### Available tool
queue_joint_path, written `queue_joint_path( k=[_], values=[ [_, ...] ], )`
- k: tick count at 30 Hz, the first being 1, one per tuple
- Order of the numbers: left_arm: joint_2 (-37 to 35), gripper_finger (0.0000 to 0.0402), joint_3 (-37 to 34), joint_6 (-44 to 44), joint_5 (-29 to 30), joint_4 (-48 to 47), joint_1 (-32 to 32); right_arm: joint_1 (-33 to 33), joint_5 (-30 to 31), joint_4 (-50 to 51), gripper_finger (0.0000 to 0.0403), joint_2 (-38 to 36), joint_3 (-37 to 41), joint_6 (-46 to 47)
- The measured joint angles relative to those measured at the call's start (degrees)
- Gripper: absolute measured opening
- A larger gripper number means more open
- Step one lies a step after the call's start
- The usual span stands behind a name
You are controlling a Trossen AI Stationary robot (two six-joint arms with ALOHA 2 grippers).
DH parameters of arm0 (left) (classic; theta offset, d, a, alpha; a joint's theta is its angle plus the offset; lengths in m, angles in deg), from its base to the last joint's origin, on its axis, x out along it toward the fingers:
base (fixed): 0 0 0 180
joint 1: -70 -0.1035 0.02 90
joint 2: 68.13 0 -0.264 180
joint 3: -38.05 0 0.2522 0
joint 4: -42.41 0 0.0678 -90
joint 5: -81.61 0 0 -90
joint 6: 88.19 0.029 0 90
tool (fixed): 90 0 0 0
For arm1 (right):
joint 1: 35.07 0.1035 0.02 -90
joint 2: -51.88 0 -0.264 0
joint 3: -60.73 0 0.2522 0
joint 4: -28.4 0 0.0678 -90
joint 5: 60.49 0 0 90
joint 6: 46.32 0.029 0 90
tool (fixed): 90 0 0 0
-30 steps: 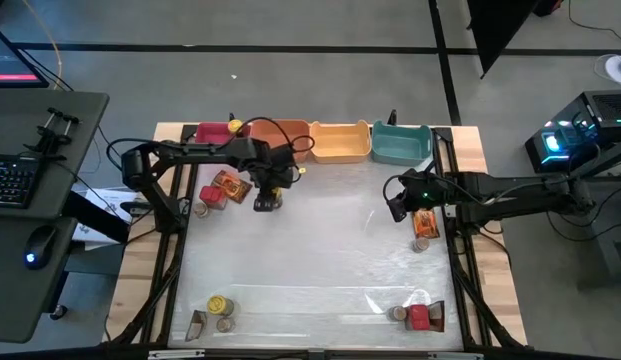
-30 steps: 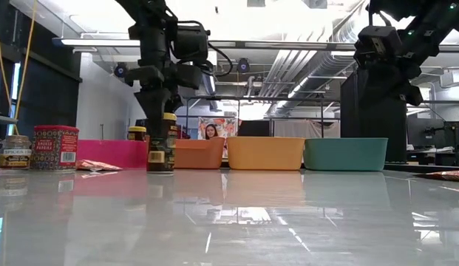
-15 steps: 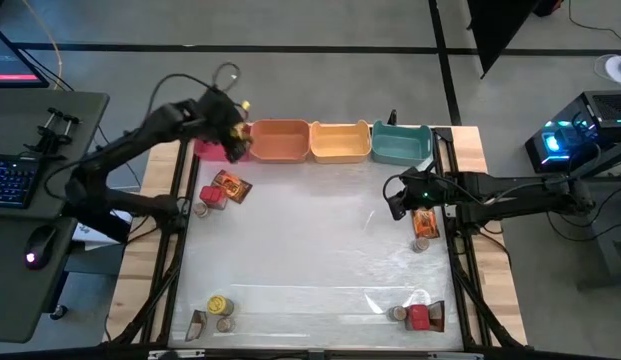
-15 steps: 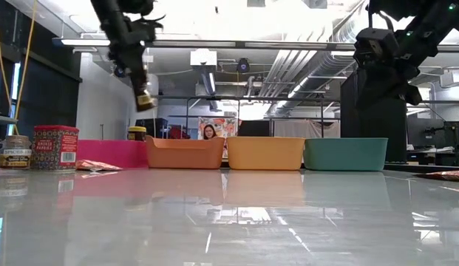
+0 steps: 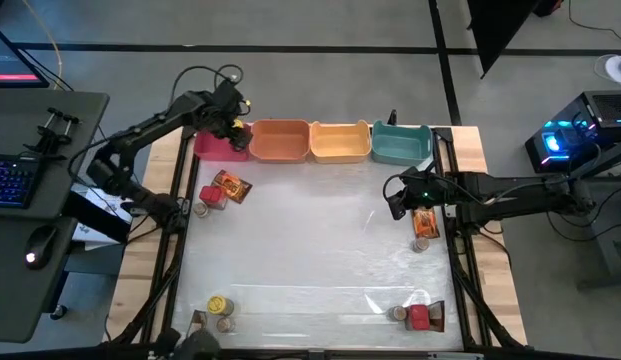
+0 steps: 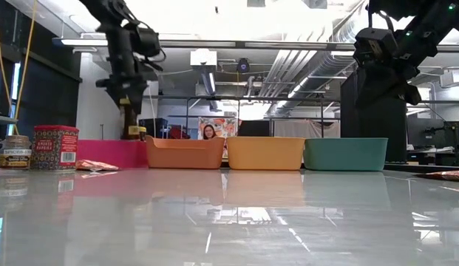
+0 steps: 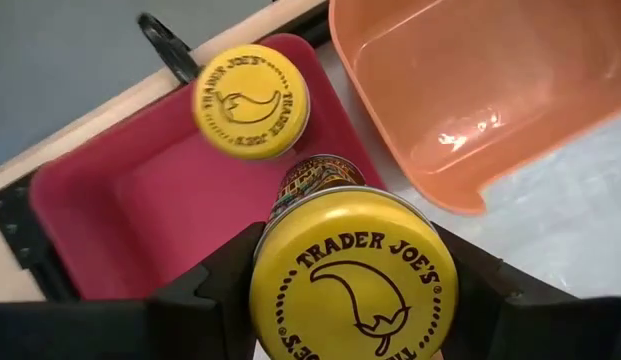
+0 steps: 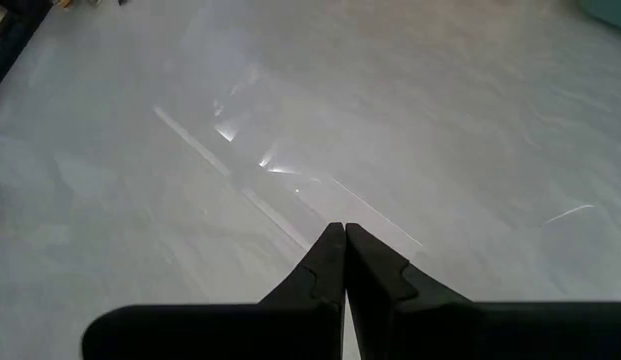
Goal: Sort spices by type
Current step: Put the right yellow seasoning can into the pink bin
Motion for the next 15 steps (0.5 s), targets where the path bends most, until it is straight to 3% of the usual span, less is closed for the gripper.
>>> queue_joint_path(
  k=[15],
  values=[
    [7.19,0.0216,0.00,-2.34,1.12,4.22,0.00,0.01,-0.04,-1.89,0.0000,0.00,-0.02,0.02]
  ],
)
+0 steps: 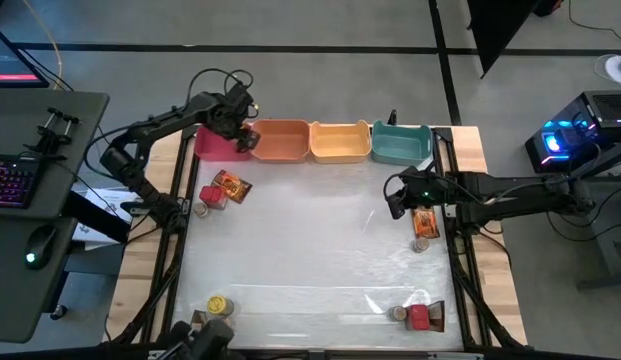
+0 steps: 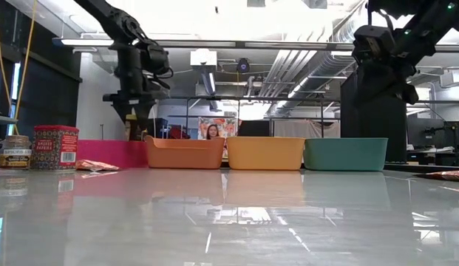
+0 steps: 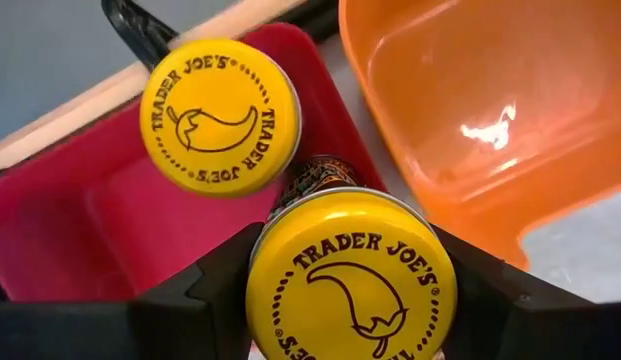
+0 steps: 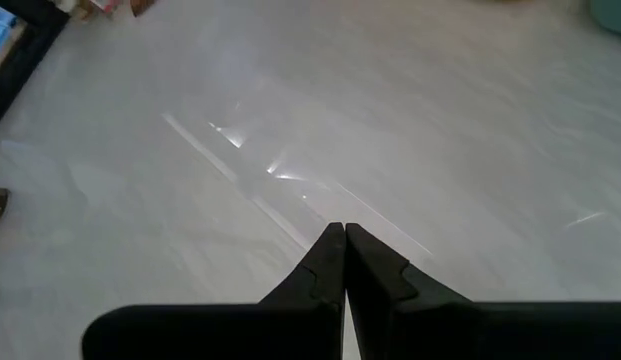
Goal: Sort spices by type
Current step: Put the right yellow seasoning can into the pink bin
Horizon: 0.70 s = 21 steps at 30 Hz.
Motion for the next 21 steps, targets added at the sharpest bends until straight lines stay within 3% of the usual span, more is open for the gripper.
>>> queue_joint_path(
  k=[21],
  values=[
    [0.07,0.0219,0.00,-1.73,-0.09,-0.58,0.15,0.00,-0.02,-0.87,0.0000,-0.02,-0.02,-0.02]
  ],
)
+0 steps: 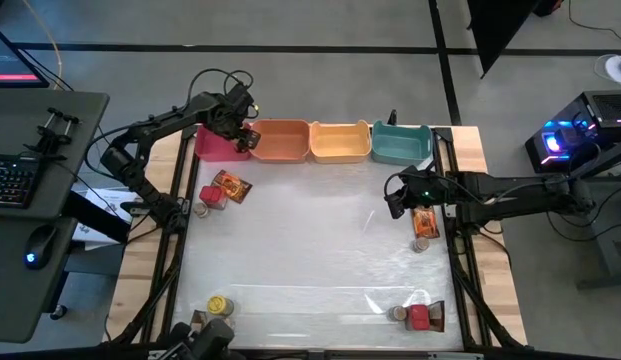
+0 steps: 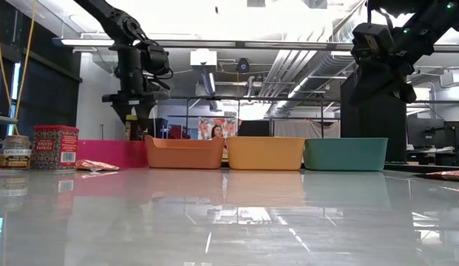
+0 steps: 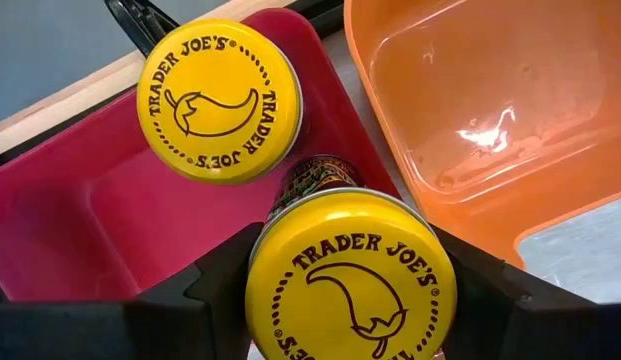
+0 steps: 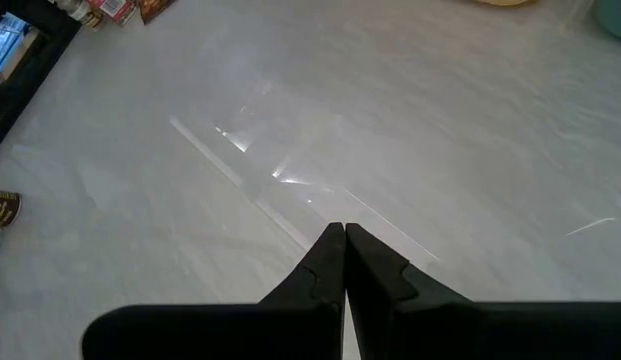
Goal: Sort spices by type
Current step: Put the right yellow seasoning can into the pink bin
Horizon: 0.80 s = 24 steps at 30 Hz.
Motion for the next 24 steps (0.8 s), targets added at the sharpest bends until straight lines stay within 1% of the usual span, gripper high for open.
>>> queue_joint_path(
  k=[24],
  values=[
    [-0.02,0.0220,0.00,1.11,0.07,0.90,-0.17,0.00,0.00,0.00,0.0000,0.00,0.00,0.00]
  ],
)
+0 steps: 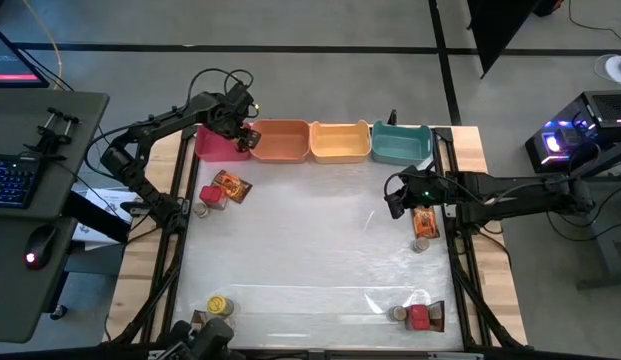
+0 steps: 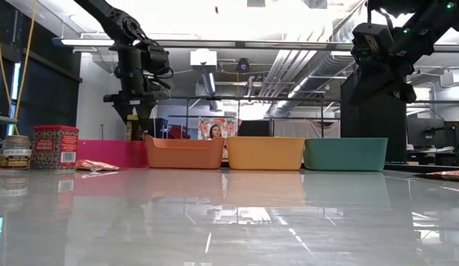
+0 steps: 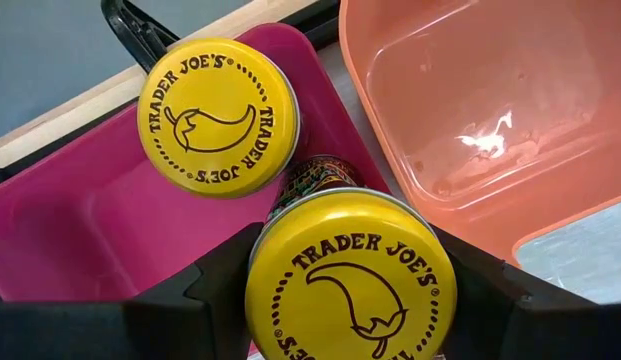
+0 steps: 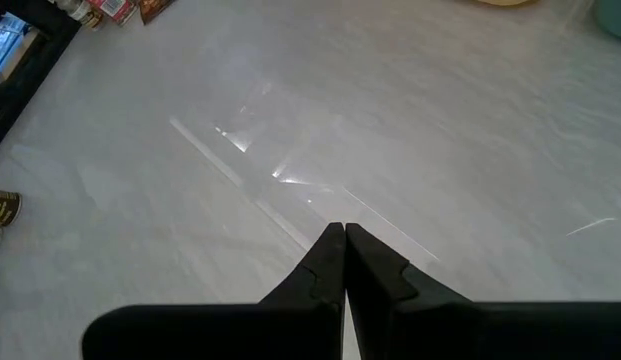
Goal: Sort spices by type
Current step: Put the right yellow seasoning can into the pink bin, then put the yellow seasoning can into the pink bin
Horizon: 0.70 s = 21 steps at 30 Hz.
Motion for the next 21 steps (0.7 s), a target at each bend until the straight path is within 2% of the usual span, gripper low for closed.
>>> queue_joint_path(
  k=[11,21],
  values=[
    [-0.09,0.0288,0.00,0.08,0.24,0.08,0.02,0.00,0.00,0.00,0.0000,0.00,0.00,0.00],
    [-0.34,0.0293,0.04,0.01,0.44,-0.84,0.02,0.00,0.00,0.00,0.0000,0.00,0.00,0.00]
  ],
)
